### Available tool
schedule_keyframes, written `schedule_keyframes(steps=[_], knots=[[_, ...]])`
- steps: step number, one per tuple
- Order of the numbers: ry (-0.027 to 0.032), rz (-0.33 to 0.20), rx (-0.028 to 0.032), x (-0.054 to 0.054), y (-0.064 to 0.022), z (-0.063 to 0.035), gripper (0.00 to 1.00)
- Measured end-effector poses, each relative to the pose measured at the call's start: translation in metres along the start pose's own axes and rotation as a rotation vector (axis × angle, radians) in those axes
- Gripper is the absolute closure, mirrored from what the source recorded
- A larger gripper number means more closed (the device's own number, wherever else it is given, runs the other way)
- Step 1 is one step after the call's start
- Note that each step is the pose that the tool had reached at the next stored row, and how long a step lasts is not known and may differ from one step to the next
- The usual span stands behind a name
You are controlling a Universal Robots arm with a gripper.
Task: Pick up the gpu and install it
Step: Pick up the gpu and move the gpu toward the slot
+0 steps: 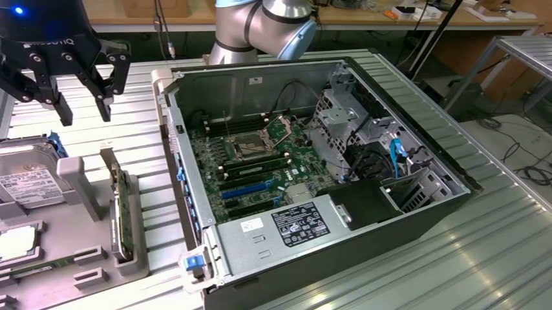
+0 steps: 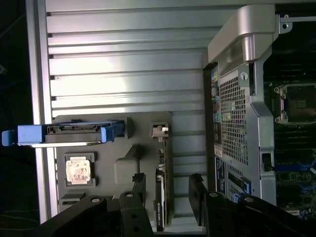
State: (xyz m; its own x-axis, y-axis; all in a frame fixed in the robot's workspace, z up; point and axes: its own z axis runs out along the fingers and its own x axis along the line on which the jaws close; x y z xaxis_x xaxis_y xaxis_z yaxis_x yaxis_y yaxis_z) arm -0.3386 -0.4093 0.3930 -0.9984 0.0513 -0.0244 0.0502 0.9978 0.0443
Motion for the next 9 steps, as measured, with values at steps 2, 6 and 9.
schedule_keyframes(steps=[2,6,9], knots=[[0.0000,0.000,0.0001,-0.0001,-0.0001,0.0000,0.52],[0.0000,0.000,0.0000,-0.0001,-0.0008,0.0000,0.52],[-0.0001,0.000,-0.0001,-0.0001,-0.0019,0.0000,0.52]])
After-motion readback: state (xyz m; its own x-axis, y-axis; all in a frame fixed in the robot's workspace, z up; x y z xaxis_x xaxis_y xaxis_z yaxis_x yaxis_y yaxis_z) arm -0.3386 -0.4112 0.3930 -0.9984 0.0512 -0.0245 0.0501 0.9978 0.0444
